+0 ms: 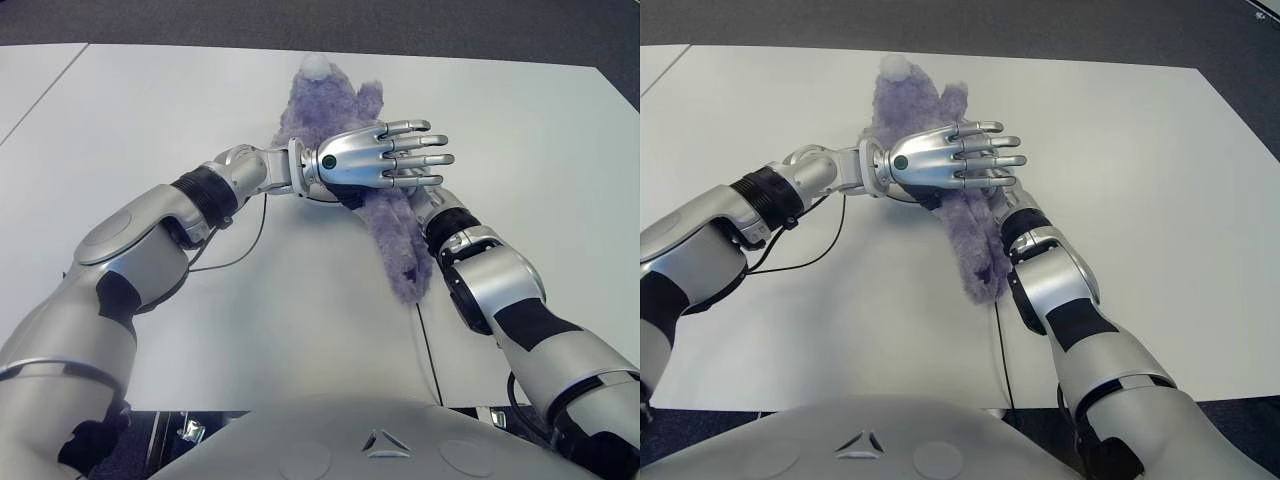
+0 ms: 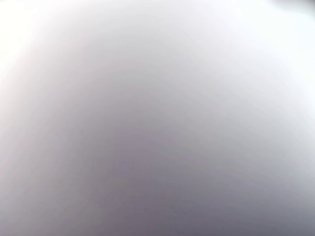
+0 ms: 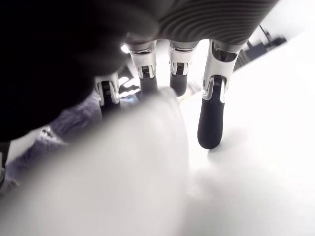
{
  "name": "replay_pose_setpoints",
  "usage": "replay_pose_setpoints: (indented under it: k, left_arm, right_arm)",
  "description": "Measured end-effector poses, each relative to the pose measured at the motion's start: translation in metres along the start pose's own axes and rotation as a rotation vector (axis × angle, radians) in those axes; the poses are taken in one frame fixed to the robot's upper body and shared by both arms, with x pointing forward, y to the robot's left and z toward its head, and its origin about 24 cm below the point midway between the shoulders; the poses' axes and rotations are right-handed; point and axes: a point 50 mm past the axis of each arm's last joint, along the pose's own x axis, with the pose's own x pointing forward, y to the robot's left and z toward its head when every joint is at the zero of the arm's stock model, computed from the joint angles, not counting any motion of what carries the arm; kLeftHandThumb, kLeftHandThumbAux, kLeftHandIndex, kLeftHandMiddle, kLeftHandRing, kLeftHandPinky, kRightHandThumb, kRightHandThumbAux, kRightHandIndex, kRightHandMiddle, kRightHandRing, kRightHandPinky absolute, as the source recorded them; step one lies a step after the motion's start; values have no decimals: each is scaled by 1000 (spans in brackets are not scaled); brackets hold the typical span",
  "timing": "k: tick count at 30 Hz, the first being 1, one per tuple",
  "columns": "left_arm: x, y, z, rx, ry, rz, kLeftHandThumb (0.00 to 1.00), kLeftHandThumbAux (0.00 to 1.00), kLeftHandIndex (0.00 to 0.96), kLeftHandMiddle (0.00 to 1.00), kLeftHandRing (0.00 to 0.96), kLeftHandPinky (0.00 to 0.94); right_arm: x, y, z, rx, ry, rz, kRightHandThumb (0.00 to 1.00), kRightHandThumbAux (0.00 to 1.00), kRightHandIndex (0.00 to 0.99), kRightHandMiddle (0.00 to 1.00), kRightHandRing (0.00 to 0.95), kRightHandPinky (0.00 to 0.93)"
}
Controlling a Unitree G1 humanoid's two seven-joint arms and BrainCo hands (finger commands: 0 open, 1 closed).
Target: Put the doll into the plate.
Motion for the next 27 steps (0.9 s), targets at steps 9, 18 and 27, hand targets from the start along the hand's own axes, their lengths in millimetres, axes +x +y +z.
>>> replay_pose_setpoints:
  k: [9,18,27]
  left_arm:
    - [-3,1,-2,13,0,-19,0,289,0,0,0,0]
    - [-14,3,-9,44,15,-57,0,281,0,0,0,0]
    - [-30,18,-18,93,19,-74,0,291,0,0,0,0]
  right_arm:
    - [-14,20,-10,-25,19,-269,791,694,363,400,422,385]
    - [-17,20,-16,274,56,-310,826,680,420,447,400,351]
    - [-19,17,-26,720,98,-316,948,677,359,445,470,436]
